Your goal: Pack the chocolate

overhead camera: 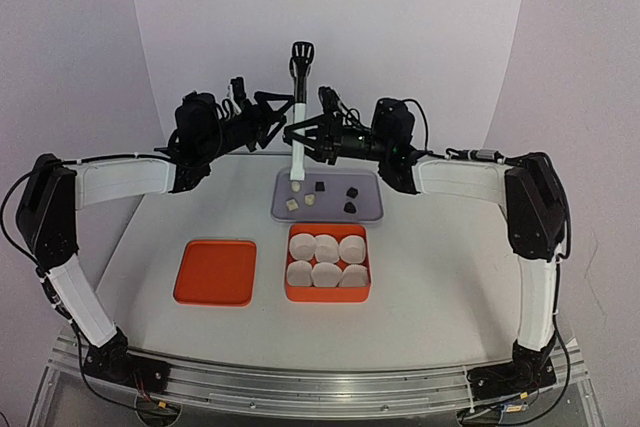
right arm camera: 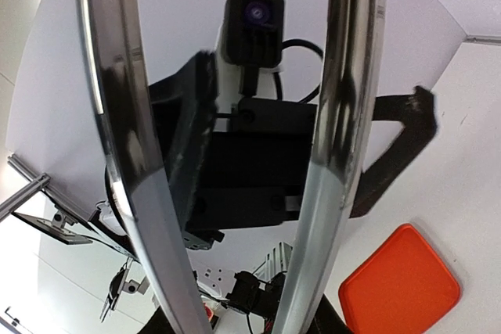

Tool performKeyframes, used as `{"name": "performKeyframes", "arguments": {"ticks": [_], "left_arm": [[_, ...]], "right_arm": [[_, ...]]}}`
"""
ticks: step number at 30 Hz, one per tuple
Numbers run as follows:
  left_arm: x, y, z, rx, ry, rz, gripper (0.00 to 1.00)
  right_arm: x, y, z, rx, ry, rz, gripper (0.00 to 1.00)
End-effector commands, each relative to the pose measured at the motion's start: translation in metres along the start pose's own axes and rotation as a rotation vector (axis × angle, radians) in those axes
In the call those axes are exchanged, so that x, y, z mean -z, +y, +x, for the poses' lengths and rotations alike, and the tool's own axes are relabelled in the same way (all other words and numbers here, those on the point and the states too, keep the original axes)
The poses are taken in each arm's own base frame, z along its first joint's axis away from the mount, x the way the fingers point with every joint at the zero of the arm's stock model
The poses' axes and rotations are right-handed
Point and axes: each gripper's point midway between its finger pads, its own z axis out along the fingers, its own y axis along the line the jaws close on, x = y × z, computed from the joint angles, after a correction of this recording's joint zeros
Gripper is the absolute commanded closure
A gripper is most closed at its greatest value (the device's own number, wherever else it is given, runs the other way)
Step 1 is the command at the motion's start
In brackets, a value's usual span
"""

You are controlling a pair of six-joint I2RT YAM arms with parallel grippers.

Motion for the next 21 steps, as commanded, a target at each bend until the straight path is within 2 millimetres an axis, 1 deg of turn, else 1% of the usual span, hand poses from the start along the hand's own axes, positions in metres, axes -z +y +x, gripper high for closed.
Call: {"name": "performKeyframes", "arguments": {"ticks": [1, 2, 4, 5, 6, 8, 9, 10, 11, 12, 14, 17, 20, 21], "left_arm": [[0.03, -0.036, -0.021, -0.122, -0.08, 0.0, 0.08], [0.034, -0.035, -0.023, -0.136, -0.088, -0.018, 0.02], [0.046, -0.032, -0.026, -0.174, -0.107, -0.082, 0.0], [0.052, -0.026, -0.029, -0.192, -0.123, -0.138, 0.0], [0.06, -0.017, -0.032, -0.209, -0.138, -0.203, 0.0], [0.076, -0.001, -0.039, -0.263, -0.166, -0.333, 0.0], [0.086, 0.007, -0.041, -0.282, -0.178, -0.4, 0.0], [0.094, 0.014, -0.042, -0.3, -0.183, -0.454, 0.0], [0.104, 0.023, -0.042, -0.313, -0.183, -0.516, 0.0], [0.113, 0.031, -0.041, -0.323, -0.184, -0.568, 0.0], [0.127, 0.046, -0.04, -0.339, -0.191, -0.654, 0.0], [0.141, 0.062, -0.038, -0.353, -0.186, -0.746, 0.0], [0.145, 0.078, -0.035, -0.358, -0.172, -0.812, 0.0], [0.145, 0.082, -0.034, -0.358, -0.17, -0.828, 0.0]], "right_arm": [[0.034, 0.038, -0.032, 0.092, -0.084, -0.018, 0.67], [0.041, 0.032, -0.033, 0.075, -0.087, 0.001, 0.67], [0.054, 0.022, -0.036, 0.041, -0.089, 0.039, 0.68], [0.063, 0.014, -0.038, 0.02, -0.086, 0.07, 0.69], [0.073, 0.004, -0.039, -0.001, -0.083, 0.106, 0.69], [0.095, -0.026, -0.029, -0.073, -0.047, 0.243, 0.7], [0.106, -0.039, -0.022, -0.09, -0.026, 0.325, 0.7], [0.12, -0.057, -0.01, -0.106, 0.013, 0.45, 0.7], [0.138, -0.075, 0.002, -0.091, 0.058, 0.61, 0.7], [0.156, -0.087, 0.013, -0.071, 0.105, 0.74, 0.7], [0.193, -0.106, 0.026, -0.039, 0.189, 0.973, 0.7], [0.232, -0.118, 0.041, -0.014, 0.327, 1.18, 0.69], [0.251, -0.126, 0.054, -0.037, 0.435, 1.276, 0.68], [0.257, -0.128, 0.056, -0.04, 0.457, 1.308, 0.68]]}}
